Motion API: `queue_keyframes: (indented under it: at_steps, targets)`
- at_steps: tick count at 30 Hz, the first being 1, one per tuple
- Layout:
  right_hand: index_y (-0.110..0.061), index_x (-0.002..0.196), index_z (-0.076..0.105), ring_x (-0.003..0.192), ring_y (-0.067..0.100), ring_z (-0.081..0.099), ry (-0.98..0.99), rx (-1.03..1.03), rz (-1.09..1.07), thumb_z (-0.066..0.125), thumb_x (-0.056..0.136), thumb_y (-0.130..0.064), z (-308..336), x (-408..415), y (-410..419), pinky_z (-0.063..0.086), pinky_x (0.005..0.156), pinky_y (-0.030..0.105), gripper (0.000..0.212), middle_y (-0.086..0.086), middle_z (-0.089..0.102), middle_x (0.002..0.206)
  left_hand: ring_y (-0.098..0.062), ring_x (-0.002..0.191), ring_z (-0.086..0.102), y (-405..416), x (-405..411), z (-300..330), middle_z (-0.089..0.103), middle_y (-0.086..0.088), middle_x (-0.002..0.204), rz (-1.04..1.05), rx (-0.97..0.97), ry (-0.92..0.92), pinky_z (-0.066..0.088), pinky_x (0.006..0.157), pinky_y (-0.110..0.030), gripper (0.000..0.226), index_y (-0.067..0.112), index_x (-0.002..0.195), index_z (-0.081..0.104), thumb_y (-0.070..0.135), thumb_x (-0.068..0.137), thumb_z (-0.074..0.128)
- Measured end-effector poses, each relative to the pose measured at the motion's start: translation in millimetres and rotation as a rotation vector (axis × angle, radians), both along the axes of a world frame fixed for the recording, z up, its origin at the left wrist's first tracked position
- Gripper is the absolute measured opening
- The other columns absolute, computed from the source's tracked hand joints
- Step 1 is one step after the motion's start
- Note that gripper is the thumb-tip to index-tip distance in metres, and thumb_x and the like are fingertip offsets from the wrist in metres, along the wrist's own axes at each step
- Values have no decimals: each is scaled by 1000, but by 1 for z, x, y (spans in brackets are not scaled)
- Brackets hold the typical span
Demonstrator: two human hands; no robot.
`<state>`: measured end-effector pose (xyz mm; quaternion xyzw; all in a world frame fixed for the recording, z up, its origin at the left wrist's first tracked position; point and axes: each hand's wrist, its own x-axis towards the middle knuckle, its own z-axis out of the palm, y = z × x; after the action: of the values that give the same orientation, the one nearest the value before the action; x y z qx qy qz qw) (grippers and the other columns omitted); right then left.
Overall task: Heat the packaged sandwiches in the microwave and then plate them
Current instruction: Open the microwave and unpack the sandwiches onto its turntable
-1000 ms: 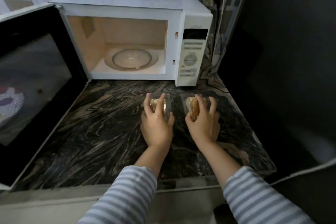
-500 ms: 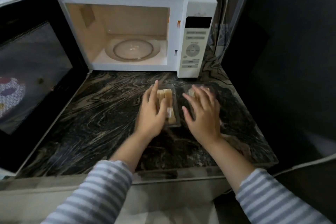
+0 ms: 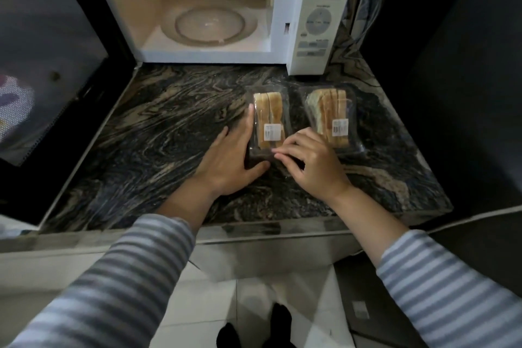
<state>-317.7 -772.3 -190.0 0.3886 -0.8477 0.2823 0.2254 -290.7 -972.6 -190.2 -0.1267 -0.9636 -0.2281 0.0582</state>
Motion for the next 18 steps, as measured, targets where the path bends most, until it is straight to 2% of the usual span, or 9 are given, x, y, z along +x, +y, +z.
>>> queue_keyframes:
  at_steps: [5, 10, 18]
  targets:
    - [-4, 88, 72, 86, 21, 59, -18, 24, -2, 62, 91, -10, 2, 0, -4, 50, 77, 31, 11, 6, 68, 85, -8, 147, 7, 1, -1, -1, -1, 2, 162, -5, -17, 8, 7, 120, -39, 93, 20, 147, -27, 62, 90, 34]
    - [-4, 86, 65, 85, 22, 56, -44, 57, -18, 56, 94, -9, 1, -1, -8, 49, 74, 34, 13, 6, 63, 85, -7, 147, 5, 2, -1, -2, -1, 2, 162, 2, -40, -3, 7, 121, -39, 93, 19, 147, -28, 62, 90, 33]
    - [-3, 85, 59, 82, 22, 52, -48, 89, -15, 52, 94, -5, 2, -1, -11, 40, 76, 24, 12, 8, 58, 84, -6, 147, 3, 2, -3, -2, -4, 3, 162, 2, -57, -17, 5, 121, -39, 94, 18, 146, -29, 65, 88, 29]
